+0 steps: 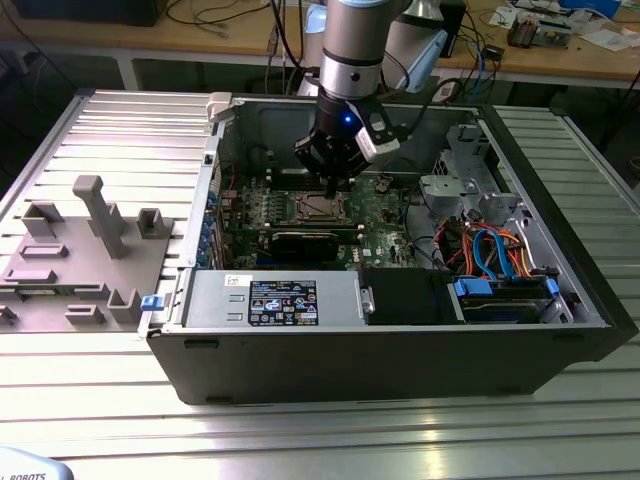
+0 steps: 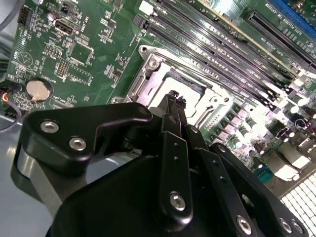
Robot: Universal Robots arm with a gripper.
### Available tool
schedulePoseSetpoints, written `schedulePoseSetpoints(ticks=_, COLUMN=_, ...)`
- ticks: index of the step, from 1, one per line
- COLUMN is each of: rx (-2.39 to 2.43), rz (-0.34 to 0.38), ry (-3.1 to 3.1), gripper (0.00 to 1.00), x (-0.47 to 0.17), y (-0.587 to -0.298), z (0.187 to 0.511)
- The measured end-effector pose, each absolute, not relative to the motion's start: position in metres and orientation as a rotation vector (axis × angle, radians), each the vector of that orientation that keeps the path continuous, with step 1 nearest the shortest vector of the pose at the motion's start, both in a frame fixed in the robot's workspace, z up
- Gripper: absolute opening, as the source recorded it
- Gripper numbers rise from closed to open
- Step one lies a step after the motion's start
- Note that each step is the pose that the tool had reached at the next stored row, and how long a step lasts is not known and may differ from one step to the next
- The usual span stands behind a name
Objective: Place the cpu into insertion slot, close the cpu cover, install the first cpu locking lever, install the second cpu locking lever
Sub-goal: 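Install the first cpu locking lever, then install the second cpu locking lever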
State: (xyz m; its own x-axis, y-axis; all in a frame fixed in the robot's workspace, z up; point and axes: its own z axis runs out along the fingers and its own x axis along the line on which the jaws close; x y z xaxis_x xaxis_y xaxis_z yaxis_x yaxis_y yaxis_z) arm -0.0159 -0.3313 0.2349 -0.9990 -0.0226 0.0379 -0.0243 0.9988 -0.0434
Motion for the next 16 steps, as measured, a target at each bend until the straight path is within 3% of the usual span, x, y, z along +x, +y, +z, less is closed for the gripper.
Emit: schedulePoseSetpoints(ticks=16, rx=0.037, rz=0.068, ry=-3.103, gripper=0.11, x=-0.0155, y=-0.3326, z=0.2357)
